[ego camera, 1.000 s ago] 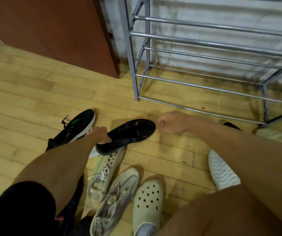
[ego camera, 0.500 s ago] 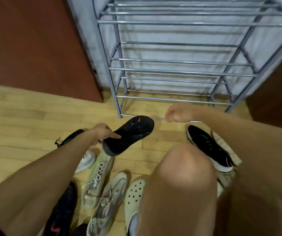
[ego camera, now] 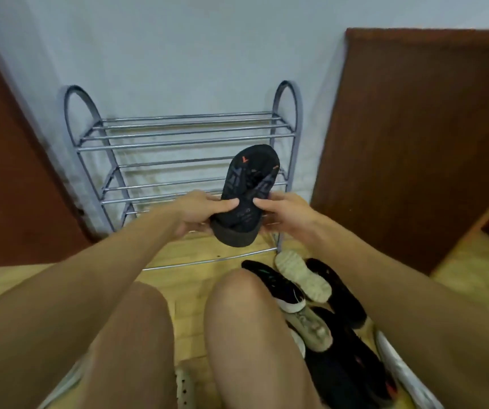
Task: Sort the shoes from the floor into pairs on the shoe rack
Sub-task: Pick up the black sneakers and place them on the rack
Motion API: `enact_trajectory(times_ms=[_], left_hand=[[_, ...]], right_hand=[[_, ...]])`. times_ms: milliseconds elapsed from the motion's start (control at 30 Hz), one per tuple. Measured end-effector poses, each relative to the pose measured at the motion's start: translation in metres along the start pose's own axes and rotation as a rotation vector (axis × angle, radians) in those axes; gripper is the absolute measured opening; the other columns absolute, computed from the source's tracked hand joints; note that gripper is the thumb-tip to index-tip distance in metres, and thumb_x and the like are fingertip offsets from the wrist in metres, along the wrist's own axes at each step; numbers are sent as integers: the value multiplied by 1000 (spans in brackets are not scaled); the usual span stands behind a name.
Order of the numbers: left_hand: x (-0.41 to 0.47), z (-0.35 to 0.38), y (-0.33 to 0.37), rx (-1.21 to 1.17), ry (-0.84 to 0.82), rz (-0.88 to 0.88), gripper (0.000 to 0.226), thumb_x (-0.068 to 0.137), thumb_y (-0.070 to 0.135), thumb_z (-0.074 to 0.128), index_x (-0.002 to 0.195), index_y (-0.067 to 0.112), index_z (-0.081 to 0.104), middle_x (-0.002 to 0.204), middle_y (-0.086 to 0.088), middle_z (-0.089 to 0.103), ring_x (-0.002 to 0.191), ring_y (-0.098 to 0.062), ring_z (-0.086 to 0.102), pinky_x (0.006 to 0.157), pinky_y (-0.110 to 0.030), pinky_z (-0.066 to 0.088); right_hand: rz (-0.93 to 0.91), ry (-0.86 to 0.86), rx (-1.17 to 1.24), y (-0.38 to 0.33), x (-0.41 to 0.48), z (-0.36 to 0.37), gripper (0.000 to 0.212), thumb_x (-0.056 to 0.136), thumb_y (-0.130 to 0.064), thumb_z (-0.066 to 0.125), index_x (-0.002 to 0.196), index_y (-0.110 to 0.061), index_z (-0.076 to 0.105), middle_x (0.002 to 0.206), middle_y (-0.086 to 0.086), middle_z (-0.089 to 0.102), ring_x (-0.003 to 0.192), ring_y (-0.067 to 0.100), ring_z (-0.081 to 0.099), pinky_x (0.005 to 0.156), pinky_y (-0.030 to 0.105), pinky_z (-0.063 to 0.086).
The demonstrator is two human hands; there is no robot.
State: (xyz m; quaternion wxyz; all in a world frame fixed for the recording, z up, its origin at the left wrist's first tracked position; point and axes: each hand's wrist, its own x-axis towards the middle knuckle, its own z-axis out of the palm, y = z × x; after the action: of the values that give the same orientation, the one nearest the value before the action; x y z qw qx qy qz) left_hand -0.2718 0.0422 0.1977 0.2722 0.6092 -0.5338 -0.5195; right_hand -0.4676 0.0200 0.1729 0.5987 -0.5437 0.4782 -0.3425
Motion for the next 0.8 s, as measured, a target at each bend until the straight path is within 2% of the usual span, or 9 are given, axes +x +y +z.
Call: enact_trajectory(times_ms=[67,167,233,333,467,567,667,733,800], left_hand=[[-2,28,7,80,-100,-14,37,88,38,62,114,12,64,111,-7,67,92,-20,54,71,-25,47],[0,69,8,148,-157,-71,26,87,29,64,111,17,65,109,-5,67,90,-20,58,78,-28,52],[2,99,5,95,-183,-106,22,84,21,66,107,17,65,106,-5,66,84,-19,62,69,-26,55],[6,146,-7,-60,-208,-182,29,82,10,69,110,14,64,110,-6,65,89,-18,63,66,-26,56],[14,196,-30,-176,-191,-300,33,79,4,71,110,8,61,103,-10,61,86,-19,60,72,-30,54],[26,220,-46,-151,-181,-342,26,77,2,71,101,6,62,101,-12,62,84,-20,61,67,-29,55],[43,233,-61,-95,-192,-361,38,74,-3,74,109,5,63,108,-12,64,95,-24,62,69,-33,58],[57,238,-68,-64,-189,-368,40,70,-7,75,106,7,65,103,-9,65,90,-23,62,60,-33,59],[72,242,-75,-48,-174,-374,29,68,-10,75,91,7,67,89,-7,66,77,-20,60,44,-27,54]], right_hand=[[-20,62,12,5,-22,-24,17,87,-13,66,104,-11,66,93,5,73,74,20,69,57,25,56],[8,104,-60,19,-52,-58,31,86,-10,67,117,-12,60,106,8,71,87,25,71,68,31,59],[12,121,-69,30,-69,-78,32,87,-9,66,118,-13,60,107,5,70,91,23,70,69,30,59],[63,147,-90,48,-90,-105,32,89,-8,64,120,-11,60,101,-1,69,86,17,69,58,23,58],[197,136,-137,80,-100,-135,25,94,-19,57,118,-13,63,109,5,70,95,21,68,71,29,56],[266,181,-85,114,-105,-157,24,96,-23,54,116,-12,63,108,8,70,93,20,68,68,26,57],[388,288,-50,161,-102,-179,29,97,-19,52,122,-6,59,117,14,66,94,23,66,80,34,58],[485,338,-74,194,-98,-191,31,98,-15,50,125,-3,57,121,17,63,98,25,63,87,37,55],[563,335,-250,225,-93,-200,30,96,-11,47,122,-2,60,114,14,61,97,24,60,77,31,54]])
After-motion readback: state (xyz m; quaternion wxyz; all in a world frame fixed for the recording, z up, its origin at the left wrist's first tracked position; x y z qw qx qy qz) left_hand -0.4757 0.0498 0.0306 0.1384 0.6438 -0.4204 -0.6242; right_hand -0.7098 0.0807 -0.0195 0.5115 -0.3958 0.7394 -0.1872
